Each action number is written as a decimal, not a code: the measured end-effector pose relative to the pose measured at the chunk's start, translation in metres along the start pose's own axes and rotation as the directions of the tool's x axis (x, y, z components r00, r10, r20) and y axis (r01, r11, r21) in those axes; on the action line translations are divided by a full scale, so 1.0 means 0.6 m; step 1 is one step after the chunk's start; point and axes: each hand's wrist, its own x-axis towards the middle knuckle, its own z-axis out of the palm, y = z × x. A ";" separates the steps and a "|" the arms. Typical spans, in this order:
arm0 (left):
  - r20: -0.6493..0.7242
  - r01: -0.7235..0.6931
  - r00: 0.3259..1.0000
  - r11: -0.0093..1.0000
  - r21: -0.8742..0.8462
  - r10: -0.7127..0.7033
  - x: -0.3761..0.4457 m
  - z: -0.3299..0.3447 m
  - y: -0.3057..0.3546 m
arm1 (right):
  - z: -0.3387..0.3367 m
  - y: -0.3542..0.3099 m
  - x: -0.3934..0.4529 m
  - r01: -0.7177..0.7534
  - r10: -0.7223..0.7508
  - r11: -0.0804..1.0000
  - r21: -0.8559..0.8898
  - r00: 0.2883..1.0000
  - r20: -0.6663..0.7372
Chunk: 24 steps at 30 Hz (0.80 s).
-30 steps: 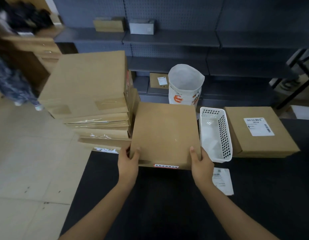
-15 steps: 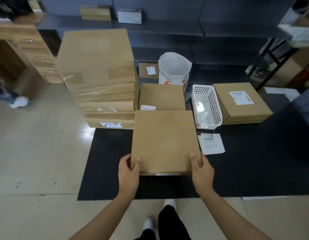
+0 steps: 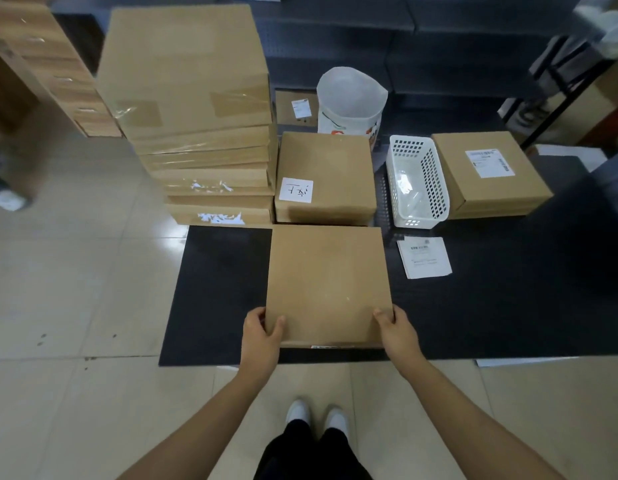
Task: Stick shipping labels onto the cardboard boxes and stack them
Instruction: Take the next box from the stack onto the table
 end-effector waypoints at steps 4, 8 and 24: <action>-0.018 0.082 0.997 0.990 0.112 -0.081 0.001 0.001 0.025 | -0.011 -0.004 0.005 -0.023 0.022 1.000 0.014 0.999 0.034; -0.121 -0.037 0.987 0.874 0.484 0.109 0.003 0.012 0.087 | -0.040 -0.019 0.009 0.002 -0.002 1.000 0.003 1.000 0.028; 0.389 -0.520 0.851 0.458 0.722 0.353 0.088 0.315 0.291 | -0.223 -0.033 0.211 0.180 -0.185 0.904 -0.387 0.982 0.025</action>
